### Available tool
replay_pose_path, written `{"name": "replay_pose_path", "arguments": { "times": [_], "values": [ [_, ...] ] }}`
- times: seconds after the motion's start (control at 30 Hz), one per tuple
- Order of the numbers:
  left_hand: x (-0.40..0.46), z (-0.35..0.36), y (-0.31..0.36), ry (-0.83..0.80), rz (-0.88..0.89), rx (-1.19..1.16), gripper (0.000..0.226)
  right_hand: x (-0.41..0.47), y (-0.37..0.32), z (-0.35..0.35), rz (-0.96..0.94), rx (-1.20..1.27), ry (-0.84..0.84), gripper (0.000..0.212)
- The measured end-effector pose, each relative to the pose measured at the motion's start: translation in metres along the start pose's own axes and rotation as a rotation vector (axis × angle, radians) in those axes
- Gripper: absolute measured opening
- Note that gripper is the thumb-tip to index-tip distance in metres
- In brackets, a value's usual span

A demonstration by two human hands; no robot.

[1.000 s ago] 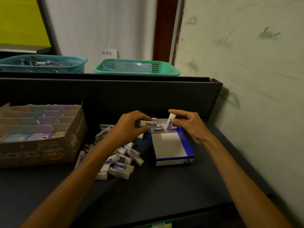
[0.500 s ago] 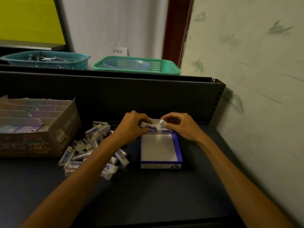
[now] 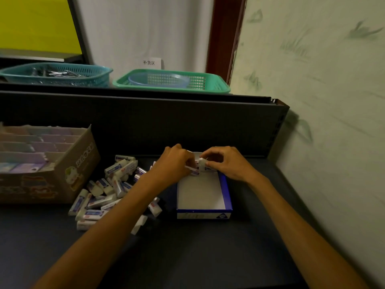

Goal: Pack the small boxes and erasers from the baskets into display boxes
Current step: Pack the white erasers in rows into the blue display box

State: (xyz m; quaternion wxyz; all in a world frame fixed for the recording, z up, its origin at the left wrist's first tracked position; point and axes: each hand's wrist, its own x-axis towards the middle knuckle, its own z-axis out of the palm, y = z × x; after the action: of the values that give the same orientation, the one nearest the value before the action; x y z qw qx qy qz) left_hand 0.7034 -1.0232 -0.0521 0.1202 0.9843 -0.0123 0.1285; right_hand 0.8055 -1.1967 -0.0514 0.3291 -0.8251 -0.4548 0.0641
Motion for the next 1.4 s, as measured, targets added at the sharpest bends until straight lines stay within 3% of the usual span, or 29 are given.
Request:
{"name": "replay_pose_path", "arguments": {
  "times": [0.7,0.87,1.4],
  "values": [
    [0.005,0.007,0.003,-0.096,-0.008,0.123,0.027,0.009,-0.001,0.005,0.022,-0.285,-0.156,0.023],
    [0.001,0.005,0.002,-0.002,0.023,0.193,0.03,0.011,0.004,0.005,0.049,-0.436,-0.119,0.019],
    [0.005,0.006,0.003,-0.072,-0.086,0.032,0.025,0.013,0.004,-0.002,0.054,-0.361,-0.18,0.019]
  ]
}}
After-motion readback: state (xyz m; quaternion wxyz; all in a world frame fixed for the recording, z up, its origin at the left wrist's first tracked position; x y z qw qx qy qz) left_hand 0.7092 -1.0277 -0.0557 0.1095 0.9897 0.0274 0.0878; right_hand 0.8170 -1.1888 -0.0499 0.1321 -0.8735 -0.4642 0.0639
